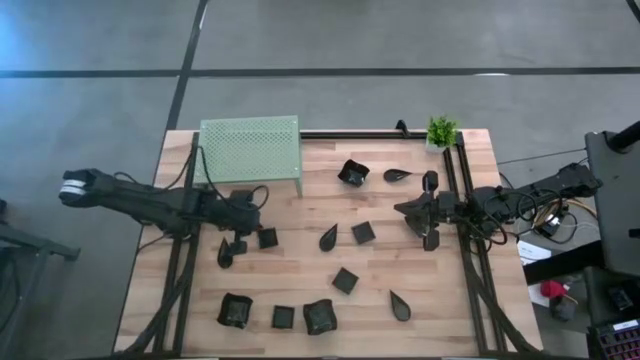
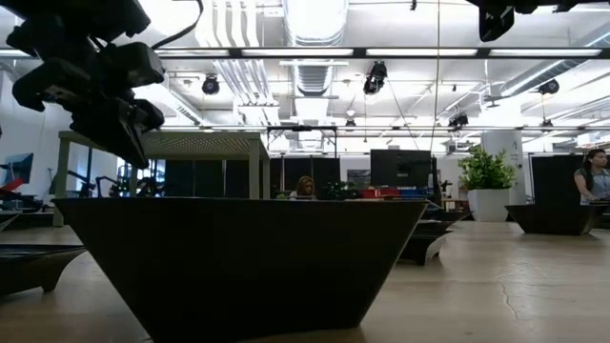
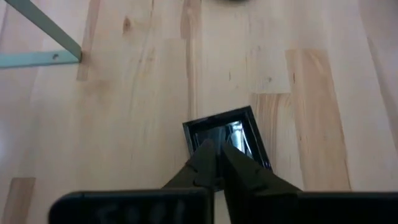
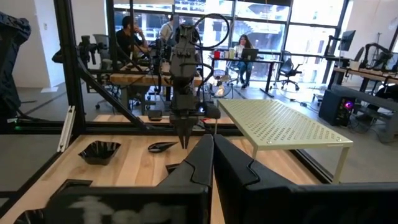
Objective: Pick & Place Mini shaped plates
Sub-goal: Put the black square plate on the shelf
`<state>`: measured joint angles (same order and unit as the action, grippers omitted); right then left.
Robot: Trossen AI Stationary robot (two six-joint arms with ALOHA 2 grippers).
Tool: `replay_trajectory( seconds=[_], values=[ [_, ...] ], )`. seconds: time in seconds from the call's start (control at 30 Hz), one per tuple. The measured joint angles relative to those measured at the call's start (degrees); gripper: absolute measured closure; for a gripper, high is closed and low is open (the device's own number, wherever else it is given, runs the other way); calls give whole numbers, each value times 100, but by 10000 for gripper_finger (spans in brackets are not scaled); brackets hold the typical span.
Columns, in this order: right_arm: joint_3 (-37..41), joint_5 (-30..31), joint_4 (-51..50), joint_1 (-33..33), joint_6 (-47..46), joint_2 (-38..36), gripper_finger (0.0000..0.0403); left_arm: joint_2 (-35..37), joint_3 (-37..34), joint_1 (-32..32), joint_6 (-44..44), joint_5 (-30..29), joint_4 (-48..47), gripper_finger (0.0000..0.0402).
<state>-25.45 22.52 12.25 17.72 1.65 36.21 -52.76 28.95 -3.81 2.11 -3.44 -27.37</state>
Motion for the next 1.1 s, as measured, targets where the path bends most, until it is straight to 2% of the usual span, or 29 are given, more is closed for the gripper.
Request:
replay_trajectory(
  seconds=[0.17, 0.3, 0.47, 0.63, 0.87, 1.1],
  values=[
    [8, 0, 0, 0, -17, 0, 394, -231, -4, 0, 8, 0, 16, 322],
    [20, 0, -2, -1, -17, -2, 394, -467, -5, 0, 299, 1, 46, 299],
    [20, 1, -3, 0, 19, -2, 394, -912, -11, 4, 1028, -39, 47, 296],
    [20, 2, -2, -1, 43, -2, 394, -1332, -13, 5, 1387, -55, 268, 296],
    [31, 2, -2, -2, 48, -2, 394, -1727, 101, 17, 1450, -560, 364, 296],
    [42, 4, -4, 0, 0, 0, 394, -1921, 180, 24, 1647, -520, 364, 296]
  ],
)
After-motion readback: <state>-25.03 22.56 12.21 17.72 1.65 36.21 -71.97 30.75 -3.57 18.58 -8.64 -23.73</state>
